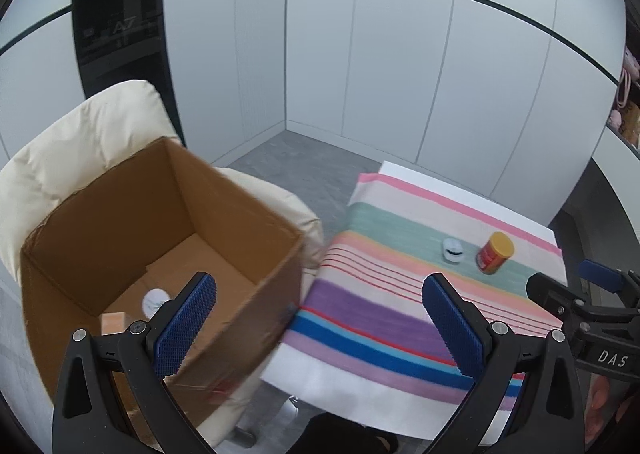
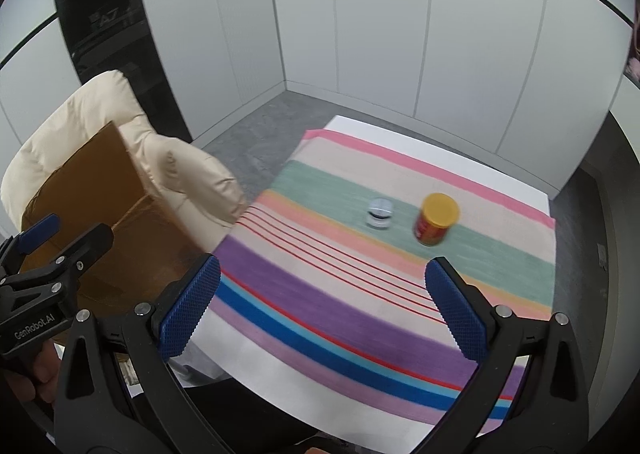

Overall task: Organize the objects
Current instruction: 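Withdraw both tools from the cardboard box back toward the blanket, then grasp the yellow-lidded can with the right tool while the left tool grasps the clear curler case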

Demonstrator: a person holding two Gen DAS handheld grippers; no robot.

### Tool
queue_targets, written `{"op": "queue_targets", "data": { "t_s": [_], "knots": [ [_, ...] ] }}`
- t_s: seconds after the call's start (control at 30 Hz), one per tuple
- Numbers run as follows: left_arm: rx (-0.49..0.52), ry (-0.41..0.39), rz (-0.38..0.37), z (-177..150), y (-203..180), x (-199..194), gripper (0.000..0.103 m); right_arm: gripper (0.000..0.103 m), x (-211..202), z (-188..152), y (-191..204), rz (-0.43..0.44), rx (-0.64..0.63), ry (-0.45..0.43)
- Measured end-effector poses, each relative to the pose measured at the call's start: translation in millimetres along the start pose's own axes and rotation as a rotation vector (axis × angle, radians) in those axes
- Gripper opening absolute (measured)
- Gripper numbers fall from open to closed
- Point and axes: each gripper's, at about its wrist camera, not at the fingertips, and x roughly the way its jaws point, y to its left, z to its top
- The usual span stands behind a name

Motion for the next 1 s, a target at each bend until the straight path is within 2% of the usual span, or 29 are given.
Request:
{"op": "queue_targets", "data": {
  "t_s": [0.47,0.73,0.9,1.0],
  "knots": [
    [0.078,0.030,-0.096,0,-76,15,0.103,0.103,-20,-16,-91,-0.103,0.122,0.002],
    [0.094,0.043,-0.120,-2,-102,22,0.103,0.103,-25,-28,-122,-0.141,0.171,0.025],
    [0.143,0.068,-0.121,-8,-123,34,0.103,0.103,-20,-34,-138,-0.143,0.223,0.048],
    [0.145,0.090,-0.130,-8,-132,45,0.103,0.103,-9,-40,-142,-0.146,0.192,0.057]
  ]
}}
